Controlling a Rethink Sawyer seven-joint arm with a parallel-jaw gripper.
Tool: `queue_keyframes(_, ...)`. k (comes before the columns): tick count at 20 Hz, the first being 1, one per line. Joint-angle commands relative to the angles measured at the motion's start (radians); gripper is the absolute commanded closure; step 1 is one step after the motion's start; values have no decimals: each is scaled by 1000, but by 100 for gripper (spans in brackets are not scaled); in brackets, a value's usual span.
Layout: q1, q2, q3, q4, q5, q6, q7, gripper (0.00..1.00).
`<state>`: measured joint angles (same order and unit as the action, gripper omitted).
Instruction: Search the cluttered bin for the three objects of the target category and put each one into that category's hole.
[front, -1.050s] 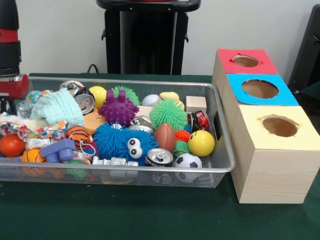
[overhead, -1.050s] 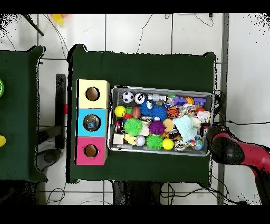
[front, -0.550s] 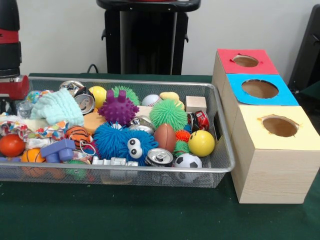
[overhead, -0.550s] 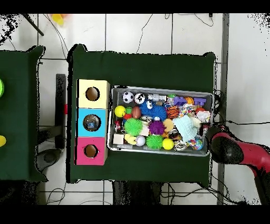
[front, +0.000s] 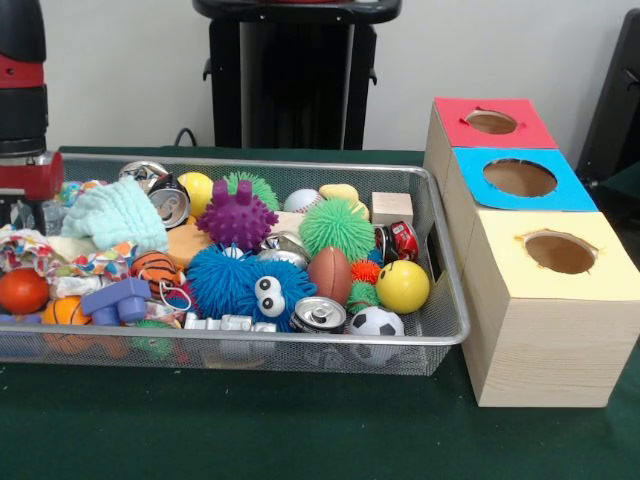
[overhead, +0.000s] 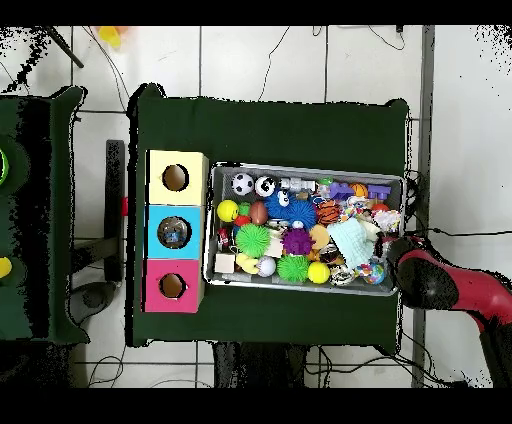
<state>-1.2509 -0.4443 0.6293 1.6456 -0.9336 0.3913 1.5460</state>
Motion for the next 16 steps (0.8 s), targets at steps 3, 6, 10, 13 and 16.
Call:
queue_keyframes(3,-5,59,-115,81,-21,88,-65,0)
queue_keyframes(6,-14,24,-119,107,-5,102,-69,0)
queue_keyframes(10,-18,-25,-134,158,12,95,-40,0)
queue_keyframes(13,-18,-42,-141,173,18,90,-35,0)
queue_keyframes(16,-23,-62,-145,190,21,81,-35,0)
